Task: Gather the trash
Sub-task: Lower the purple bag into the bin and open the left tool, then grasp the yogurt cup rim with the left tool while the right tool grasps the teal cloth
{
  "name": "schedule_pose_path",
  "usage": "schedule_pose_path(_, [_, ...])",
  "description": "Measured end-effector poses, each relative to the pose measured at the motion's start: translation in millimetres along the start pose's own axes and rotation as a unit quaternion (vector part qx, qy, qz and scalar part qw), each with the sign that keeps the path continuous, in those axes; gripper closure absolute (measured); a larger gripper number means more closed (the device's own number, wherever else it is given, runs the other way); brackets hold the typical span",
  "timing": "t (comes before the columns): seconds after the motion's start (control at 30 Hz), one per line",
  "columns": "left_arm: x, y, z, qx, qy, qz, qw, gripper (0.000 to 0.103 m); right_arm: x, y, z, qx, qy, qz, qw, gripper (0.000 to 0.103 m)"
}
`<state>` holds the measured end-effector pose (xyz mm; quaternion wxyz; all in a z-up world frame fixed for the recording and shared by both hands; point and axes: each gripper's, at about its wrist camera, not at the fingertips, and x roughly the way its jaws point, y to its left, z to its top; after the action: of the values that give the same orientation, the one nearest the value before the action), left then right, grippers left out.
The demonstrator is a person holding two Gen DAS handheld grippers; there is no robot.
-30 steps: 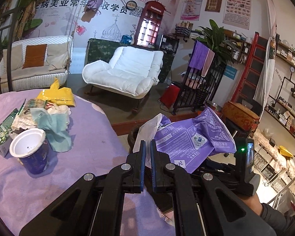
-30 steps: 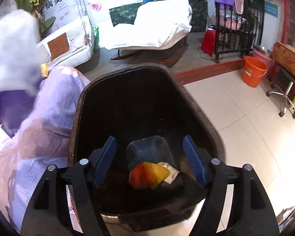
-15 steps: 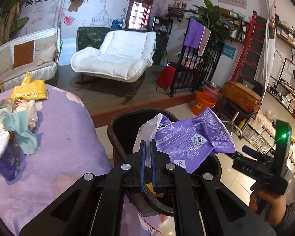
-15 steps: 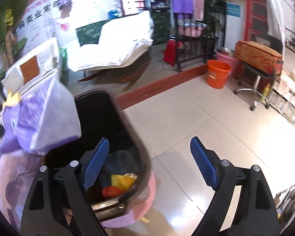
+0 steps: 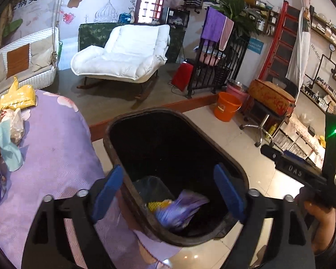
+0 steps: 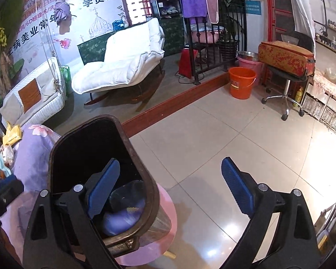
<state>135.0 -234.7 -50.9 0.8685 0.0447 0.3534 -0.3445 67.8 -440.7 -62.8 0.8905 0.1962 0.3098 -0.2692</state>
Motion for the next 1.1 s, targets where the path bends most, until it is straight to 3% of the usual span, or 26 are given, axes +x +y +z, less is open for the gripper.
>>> schedule_pose_path(0.37, [-39.0, 14.4, -11.4, -0.003, -0.027, 0.035, 0.9990, 0.011, -6.7, 38.4, -1.0, -0.028, 0.000, 0.068, 0.997, 0.011])
schedule_pose_path(0.53, [-62.0, 33.0, -19.5, 0.001, -0.041, 0.086, 0.9955, 0.011, -8.8, 67.1, -6.7, -0.052, 0.011, 0.110, 0.992, 0.010])
schedule_pose_path(0.67, [-79.2, 58.7, -25.5, -0.002, -0.046, 0.146, 0.9882, 0.010, -10.9, 94.7, -11.9, -0.077, 0.017, 0.145, 0.986, 0.010])
schedule_pose_path(0.8, [-95.7, 94.9, -31.5, -0.034, -0.041, 0.183, 0.9817, 0.010, -11.8, 126.5, -16.6, -0.101, 0.026, 0.181, 0.978, 0.010])
schedule_pose_path(0.93, [-108.0, 125.7, -32.7, -0.051, -0.035, 0.201, 0.9777, 0.010, -13.1, 157.6, -24.0, -0.125, 0.037, 0.211, 0.969, 0.010])
schedule_pose_path(1.03, [-109.3, 138.9, -27.4, -0.036, -0.026, 0.210, 0.9767, 0.010, -13.3, 176.0, -30.9, -0.142, 0.046, 0.228, 0.962, 0.010])
schedule_pose_path(1.1, [-106.4, 149.7, -20.9, -0.018, -0.018, 0.215, 0.9763, 0.020, -13.9, 184.2, -33.4, -0.150, 0.049, 0.235, 0.959, 0.010])
